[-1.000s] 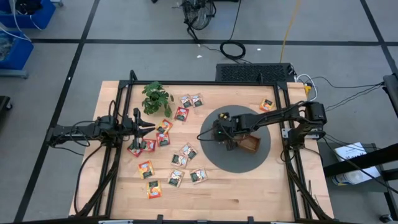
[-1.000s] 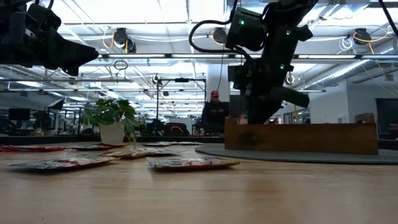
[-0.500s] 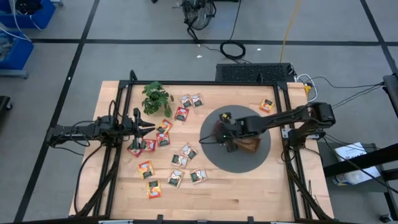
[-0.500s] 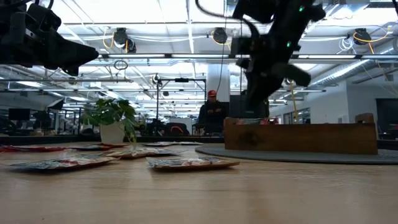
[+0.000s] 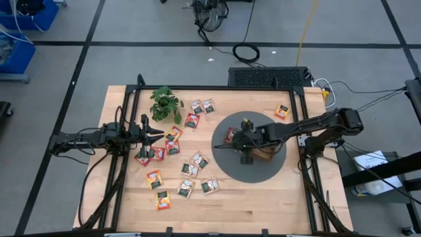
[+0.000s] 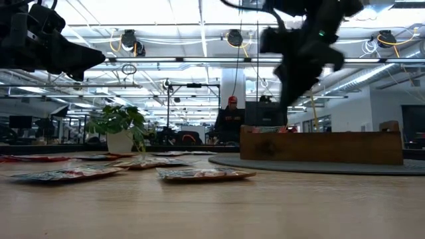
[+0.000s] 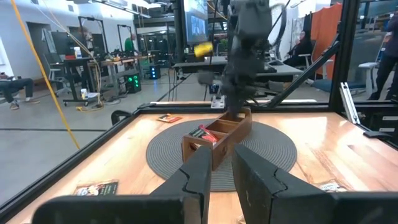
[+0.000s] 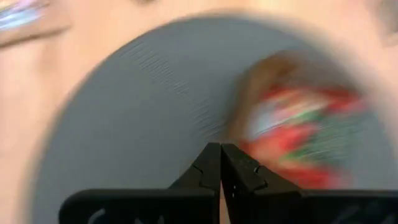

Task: Pick & Place Tea
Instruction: Put the yellow tea bag into the middle section of the wooden organizer

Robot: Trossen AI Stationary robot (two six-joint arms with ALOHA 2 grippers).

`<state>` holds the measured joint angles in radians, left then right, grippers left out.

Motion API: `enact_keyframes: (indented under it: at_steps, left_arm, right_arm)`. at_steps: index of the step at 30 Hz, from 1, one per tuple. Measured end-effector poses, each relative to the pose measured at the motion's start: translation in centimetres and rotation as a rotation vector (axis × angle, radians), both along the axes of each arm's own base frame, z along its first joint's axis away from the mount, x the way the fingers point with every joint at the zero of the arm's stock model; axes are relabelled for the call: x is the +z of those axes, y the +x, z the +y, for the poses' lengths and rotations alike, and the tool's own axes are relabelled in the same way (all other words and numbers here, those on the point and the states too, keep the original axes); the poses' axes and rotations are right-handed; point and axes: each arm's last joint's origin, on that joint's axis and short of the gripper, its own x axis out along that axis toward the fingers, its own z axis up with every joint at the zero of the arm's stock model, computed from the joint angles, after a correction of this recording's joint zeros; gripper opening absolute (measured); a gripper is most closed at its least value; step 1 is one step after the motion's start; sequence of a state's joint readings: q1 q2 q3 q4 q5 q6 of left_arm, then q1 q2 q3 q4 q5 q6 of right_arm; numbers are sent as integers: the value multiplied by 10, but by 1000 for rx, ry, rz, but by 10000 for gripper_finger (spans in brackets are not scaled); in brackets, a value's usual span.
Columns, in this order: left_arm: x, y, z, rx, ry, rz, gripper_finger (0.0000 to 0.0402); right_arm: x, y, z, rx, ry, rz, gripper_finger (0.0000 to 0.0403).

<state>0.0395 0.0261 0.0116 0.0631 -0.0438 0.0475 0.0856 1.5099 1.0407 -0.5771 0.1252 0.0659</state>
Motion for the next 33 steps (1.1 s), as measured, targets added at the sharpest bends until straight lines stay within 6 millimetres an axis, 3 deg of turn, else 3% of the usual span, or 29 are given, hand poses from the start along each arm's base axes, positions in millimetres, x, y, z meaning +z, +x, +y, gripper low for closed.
enact_keyframes:
  at_steps: [4,13,20,29,33]
  left_arm:
    - [0,0,0,0,0,0,72]
    - [0,0,0,0,0,0,72]
    - [0,0,0,0,0,0,72]
    - [0,0,0,0,0,-1,72]
    - [0,0,0,0,0,0,72]
  right_arm:
    - [-23,-14,8,-15,189,88,0]
    - [-51,-48,41,-128,286,304,0]
    - [-67,-73,43,-239,142,413,0]
    - [-67,-89,34,-319,-57,508,0]
    - [-67,-92,34,-335,-69,533,0]
